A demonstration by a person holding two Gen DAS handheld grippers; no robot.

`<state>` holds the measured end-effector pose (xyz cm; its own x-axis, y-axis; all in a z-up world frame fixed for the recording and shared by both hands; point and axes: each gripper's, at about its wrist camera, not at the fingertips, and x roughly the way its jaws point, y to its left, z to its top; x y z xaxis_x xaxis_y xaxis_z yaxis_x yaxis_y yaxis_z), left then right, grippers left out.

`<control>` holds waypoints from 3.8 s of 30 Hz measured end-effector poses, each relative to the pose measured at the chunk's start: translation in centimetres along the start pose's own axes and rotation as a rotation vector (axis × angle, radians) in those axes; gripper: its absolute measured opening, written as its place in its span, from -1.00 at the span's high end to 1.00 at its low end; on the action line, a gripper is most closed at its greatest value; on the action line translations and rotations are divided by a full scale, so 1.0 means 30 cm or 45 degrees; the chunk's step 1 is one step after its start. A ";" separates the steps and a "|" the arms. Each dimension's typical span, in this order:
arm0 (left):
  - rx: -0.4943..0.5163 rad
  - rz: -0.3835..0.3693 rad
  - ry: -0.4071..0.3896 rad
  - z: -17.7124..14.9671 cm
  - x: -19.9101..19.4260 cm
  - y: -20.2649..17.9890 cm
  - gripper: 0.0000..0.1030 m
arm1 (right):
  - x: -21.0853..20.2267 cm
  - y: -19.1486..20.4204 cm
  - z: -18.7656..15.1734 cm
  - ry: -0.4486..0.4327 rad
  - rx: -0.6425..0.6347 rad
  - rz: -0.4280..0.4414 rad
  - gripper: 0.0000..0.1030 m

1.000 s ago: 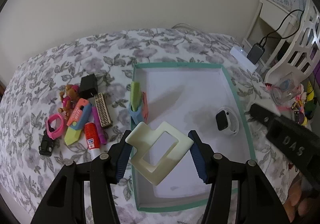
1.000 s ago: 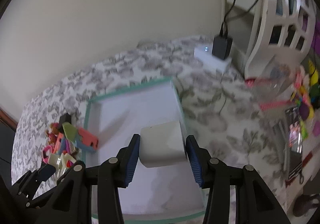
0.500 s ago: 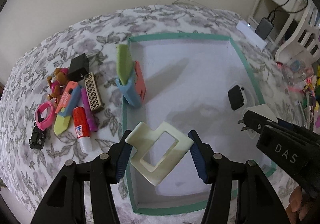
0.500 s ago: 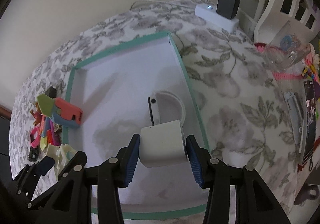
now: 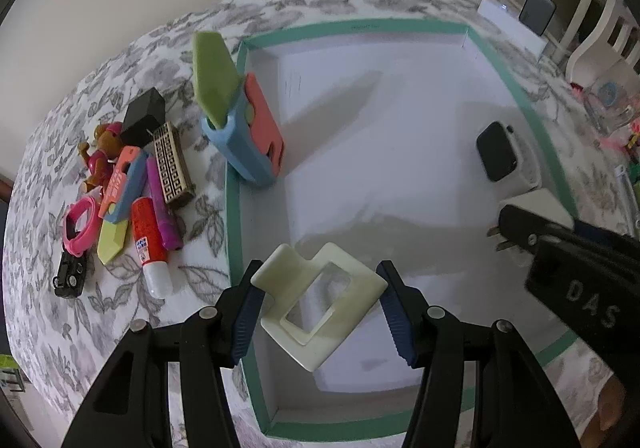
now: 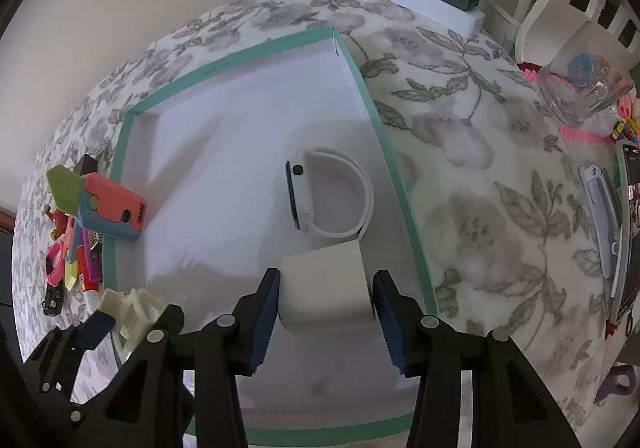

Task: Organize rigid objects
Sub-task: 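Lift clip and charger and carry both over the teal-rimmed tray, then open left gripper to drop cream clip while right gripper releases white charger, then move left gripper to black toy car while right gripper moves to red glue stick, then grasp black toy car with left gripper while right gripper grasps red glue stick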

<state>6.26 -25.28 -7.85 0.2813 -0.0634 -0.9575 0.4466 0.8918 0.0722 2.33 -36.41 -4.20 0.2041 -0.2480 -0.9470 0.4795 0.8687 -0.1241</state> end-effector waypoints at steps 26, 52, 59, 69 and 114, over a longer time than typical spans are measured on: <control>-0.067 -0.005 -0.098 0.022 -0.123 0.045 -0.68 | -0.208 0.012 0.047 -0.249 0.010 -0.009 -0.23; -0.568 0.082 0.004 -0.017 -0.131 0.467 -0.76 | -0.159 0.156 0.006 -0.243 -0.157 0.023 -1.00; -0.698 0.178 -0.044 -0.047 -0.197 0.691 -0.76 | -0.202 0.284 -0.003 -0.266 -0.209 0.144 -1.00; -0.801 0.170 -0.084 -0.074 -0.236 0.895 -0.76 | -0.308 0.528 -0.006 -0.371 -0.374 0.286 -1.00; -0.831 -0.014 0.074 -0.052 0.098 0.953 0.08 | 0.037 0.902 -0.102 -0.021 -0.684 0.302 0.23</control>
<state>18.53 0.73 -9.03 0.2254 -0.0663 -0.9720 -0.1634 0.9810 -0.1048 12.91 -11.86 -9.50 0.2681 -0.0234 -0.9631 -0.0796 0.9958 -0.0463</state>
